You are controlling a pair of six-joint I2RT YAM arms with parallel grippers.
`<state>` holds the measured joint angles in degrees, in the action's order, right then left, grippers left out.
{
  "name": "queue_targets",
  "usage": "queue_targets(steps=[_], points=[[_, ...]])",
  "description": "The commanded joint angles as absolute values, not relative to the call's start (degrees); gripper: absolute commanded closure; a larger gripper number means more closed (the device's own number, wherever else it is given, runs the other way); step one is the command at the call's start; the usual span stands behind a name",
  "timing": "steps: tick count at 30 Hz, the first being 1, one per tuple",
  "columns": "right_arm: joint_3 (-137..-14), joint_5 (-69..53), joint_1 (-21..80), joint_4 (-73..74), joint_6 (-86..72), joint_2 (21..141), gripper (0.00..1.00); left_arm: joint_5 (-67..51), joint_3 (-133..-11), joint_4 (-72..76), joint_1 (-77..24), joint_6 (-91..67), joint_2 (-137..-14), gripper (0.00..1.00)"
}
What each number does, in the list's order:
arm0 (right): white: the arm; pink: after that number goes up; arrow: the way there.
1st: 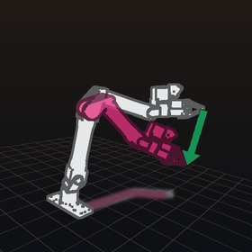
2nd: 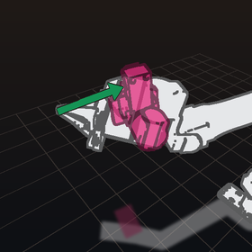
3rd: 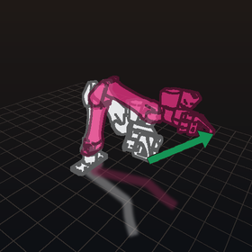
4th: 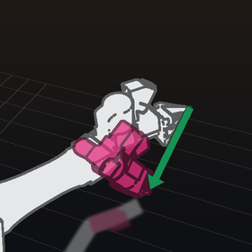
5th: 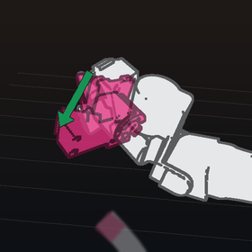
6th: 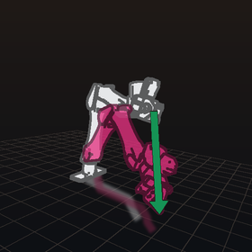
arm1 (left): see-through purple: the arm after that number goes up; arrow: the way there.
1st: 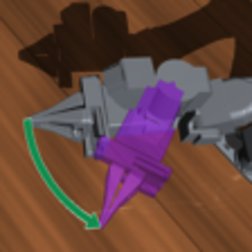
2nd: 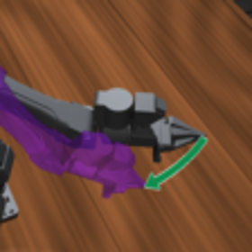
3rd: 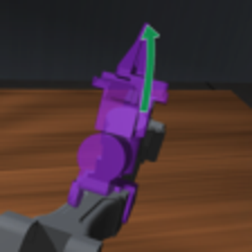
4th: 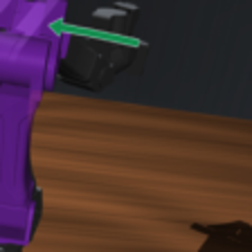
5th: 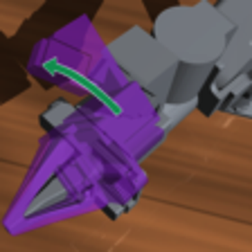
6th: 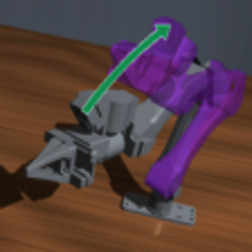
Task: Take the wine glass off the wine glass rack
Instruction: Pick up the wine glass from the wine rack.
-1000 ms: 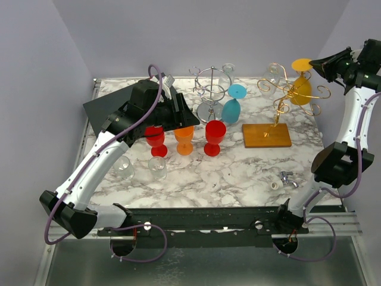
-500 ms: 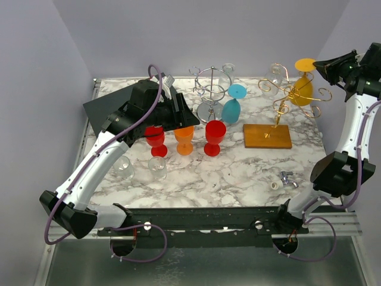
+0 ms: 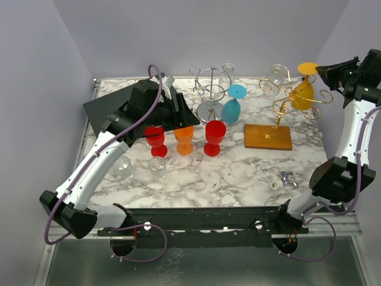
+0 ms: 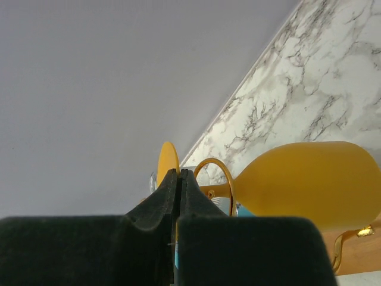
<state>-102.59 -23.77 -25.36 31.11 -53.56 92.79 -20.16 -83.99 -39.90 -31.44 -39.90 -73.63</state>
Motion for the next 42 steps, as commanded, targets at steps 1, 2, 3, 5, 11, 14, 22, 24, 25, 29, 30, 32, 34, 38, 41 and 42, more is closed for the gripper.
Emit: queue_targets(steps=[1,2,3,5,11,14,22,24,25,29,30,32,34,38,41,42], points=[[-100.7,-19.2,-26.3,28.9,-55.5,89.7,0.99,-21.0,-84.9,-38.9,-31.1,-40.2,-73.7,0.34],[-100.1,-18.9,-26.3,28.8,-56.0,89.4,0.99,-20.9,-84.8,-38.9,-31.1,-40.2,-73.6,0.34],[-99.5,-18.0,-26.3,28.5,-56.5,89.0,1.0,-20.9,-84.8,-38.9,-31.1,-40.2,-73.6,0.34],[-97.1,-17.0,-26.7,27.1,-58.2,87.4,1.0,-20.9,-84.8,-38.9,-31.1,-40.2,-73.6,0.34],[-92.3,-15.1,-27.2,23.8,-62.4,84.3,0.99,-20.9,-84.7,-38.9,-31.1,-40.3,-73.6,0.34],[-90.5,-15.1,-27.4,22.2,-63.7,83.6,0.99,-20.9,-84.7,-38.8,-31.0,-40.3,-73.6,0.34],[-87.1,-13.6,-27.8,20.2,-66.8,82.6,0.99,-20.7,-84.5,-38.8,-31.0,-40.3,-73.5,0.34],[-86.1,-12.8,-27.8,19.5,-67.3,81.9,0.99,-20.7,-84.5,-38.8,-31.0,-40.2,-73.5,0.34],[-85.7,-12.3,-27.8,19.3,-67.6,81.5,0.99,-20.7,-84.5,-38.8,-31.0,-40.2,-73.5,0.34],[-84.1,-10.4,-27.9,18.5,-68.6,79.6,0.99,-20.8,-84.5,-38.7,-31.0,-40.2,-73.6,0.34],[-83.9,-10.3,-27.9,18.4,-68.7,79.3,0.99,-20.8,-84.4,-38.8,-31.0,-40.2,-73.5,0.34],[-83.7,-10.6,-28.0,18.4,-68.6,78.9,0.99,-20.8,-84.5,-38.7,-31.0,-40.1,-73.5,0.34],[-83.6,-11.1,-28.1,18.3,-68.3,78.5,0.99,-20.8,-84.5,-38.6,-30.9,-40.1,-73.6,0.34],[-83.3,-12.8,-28.1,19.0,-67.6,78.1,0.99,-21.0,-84.4,-38.5,-30.9,-40.2,-73.6,0.34],[-82.6,-14.1,-28.1,19.1,-67.0,77.5,0.99,-21.1,-84.3,-38.3,-30.9,-40.3,-73.5,0.34],[-82.6,-15.0,-28.1,19.1,-66.7,77.6,1.0,-21.2,-84.2,-38.3,-30.9,-40.3,-73.5,0.34]])
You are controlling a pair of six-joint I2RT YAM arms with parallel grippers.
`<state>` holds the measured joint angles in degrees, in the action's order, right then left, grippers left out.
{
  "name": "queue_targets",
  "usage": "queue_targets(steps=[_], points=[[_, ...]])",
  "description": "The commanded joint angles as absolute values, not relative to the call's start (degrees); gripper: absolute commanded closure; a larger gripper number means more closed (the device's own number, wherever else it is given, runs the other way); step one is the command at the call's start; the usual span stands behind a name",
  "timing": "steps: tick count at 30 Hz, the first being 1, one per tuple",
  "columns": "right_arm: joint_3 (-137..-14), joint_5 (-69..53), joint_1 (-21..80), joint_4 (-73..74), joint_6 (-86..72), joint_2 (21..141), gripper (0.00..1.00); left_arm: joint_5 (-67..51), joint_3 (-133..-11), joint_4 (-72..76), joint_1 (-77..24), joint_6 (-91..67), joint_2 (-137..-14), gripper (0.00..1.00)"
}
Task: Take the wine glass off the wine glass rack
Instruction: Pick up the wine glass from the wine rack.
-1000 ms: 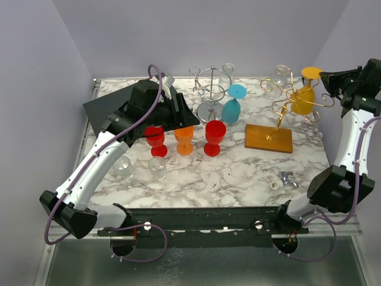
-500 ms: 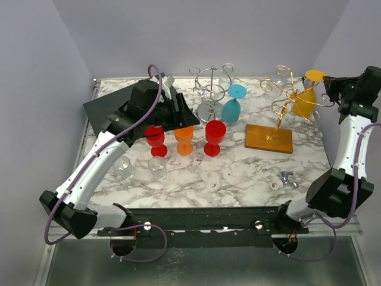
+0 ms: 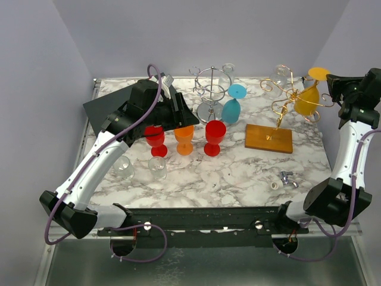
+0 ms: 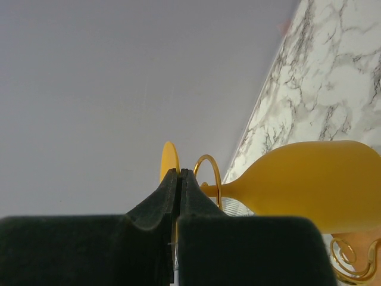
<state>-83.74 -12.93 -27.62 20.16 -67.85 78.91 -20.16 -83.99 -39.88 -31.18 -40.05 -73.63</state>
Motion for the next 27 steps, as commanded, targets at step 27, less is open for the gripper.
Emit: queue_targets(steps=[27], points=[[-89.2,-32.2,-27.6,14.6,-68.0,86.5,0.99,-21.6,-84.6,-37.4,-30.9,-41.0,-73.8,0.34]])
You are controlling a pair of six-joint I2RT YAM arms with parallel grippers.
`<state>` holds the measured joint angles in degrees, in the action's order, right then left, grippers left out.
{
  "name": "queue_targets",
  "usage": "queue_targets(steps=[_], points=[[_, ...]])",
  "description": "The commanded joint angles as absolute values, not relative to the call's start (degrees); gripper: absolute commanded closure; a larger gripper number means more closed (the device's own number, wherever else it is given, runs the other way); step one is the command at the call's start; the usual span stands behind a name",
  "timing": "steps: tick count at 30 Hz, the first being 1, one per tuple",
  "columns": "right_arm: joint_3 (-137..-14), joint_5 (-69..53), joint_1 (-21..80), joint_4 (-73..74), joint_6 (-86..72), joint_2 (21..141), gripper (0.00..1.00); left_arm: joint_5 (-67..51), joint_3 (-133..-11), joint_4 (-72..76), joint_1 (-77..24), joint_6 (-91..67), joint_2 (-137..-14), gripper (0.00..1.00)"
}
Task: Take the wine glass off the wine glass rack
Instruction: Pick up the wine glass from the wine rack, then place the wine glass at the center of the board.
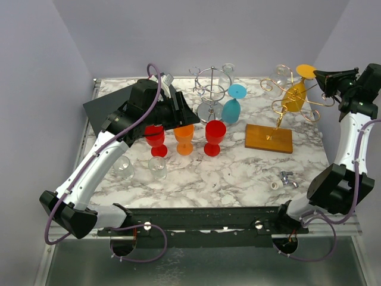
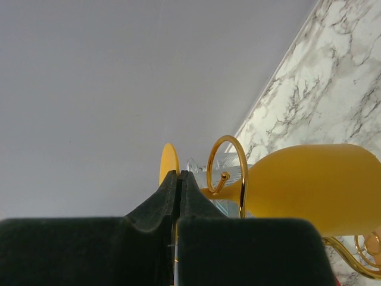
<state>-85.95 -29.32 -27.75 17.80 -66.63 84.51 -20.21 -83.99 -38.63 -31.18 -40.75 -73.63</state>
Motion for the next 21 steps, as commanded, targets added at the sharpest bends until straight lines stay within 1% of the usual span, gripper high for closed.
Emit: queue_targets(steps=[1,8,17,21], points=[[-89.7,-32.1,-27.6,14.4,-68.2,86.9,0.99,-21.5,-84.7,-37.4,-30.9,-41.1,-73.9,0.34],[-91.0,-29.2,-27.4,12.4,-69.5,88.9,0.99,-21.7,-85.4,-37.4,-30.9,-41.2,-74.5,0.34],[-89.9,-22.0,-26.9,5.0,-71.1,88.3,0.99,-21.3,-86.5,-37.5,-30.9,-41.5,-74.9,0.34],[-91.3,-18.1,-25.7,2.8,-69.8,87.9,0.99,-20.9,-87.9,-37.5,-30.8,-41.7,-75.4,0.34]])
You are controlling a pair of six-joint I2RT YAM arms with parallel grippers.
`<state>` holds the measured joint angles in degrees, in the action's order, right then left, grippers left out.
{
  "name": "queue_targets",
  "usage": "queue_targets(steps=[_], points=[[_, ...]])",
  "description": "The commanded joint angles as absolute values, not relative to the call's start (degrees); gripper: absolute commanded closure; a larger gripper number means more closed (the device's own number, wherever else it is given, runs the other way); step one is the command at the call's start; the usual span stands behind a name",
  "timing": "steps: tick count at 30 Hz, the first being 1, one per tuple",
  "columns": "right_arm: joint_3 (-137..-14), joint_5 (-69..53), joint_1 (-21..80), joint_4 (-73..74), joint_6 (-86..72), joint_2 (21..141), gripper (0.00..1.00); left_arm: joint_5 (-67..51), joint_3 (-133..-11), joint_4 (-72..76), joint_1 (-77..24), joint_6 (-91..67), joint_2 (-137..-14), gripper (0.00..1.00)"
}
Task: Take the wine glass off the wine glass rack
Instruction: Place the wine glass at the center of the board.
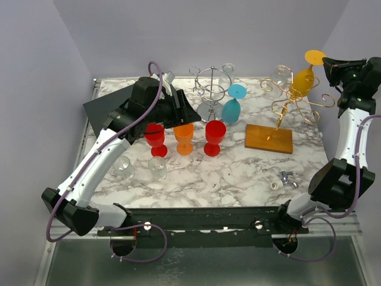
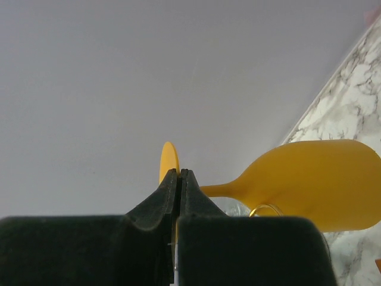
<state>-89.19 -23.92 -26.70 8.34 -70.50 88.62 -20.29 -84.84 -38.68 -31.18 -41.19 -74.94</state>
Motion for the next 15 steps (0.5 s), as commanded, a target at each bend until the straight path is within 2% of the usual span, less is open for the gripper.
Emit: queue_targets(steps=[1,10,15], points=[[-91.6,-17.2,-25.5,2.0,-69.4,87.6,1.0,-20.8,-88.4,-37.4,-30.8,-41.7,-75.6,0.34],[-95.3,-12.7,-22.9,-4.5,-66.8,85.4,0.99,-20.5,-93.6,-36.5,-30.7,-42.1,-77.3,0.33],[-99.3,-14.0,-21.7,-4.9,-66.4,84.1,0.99,-20.8,-97.0,-35.8,-29.9,-42.2,-78.6,0.33]])
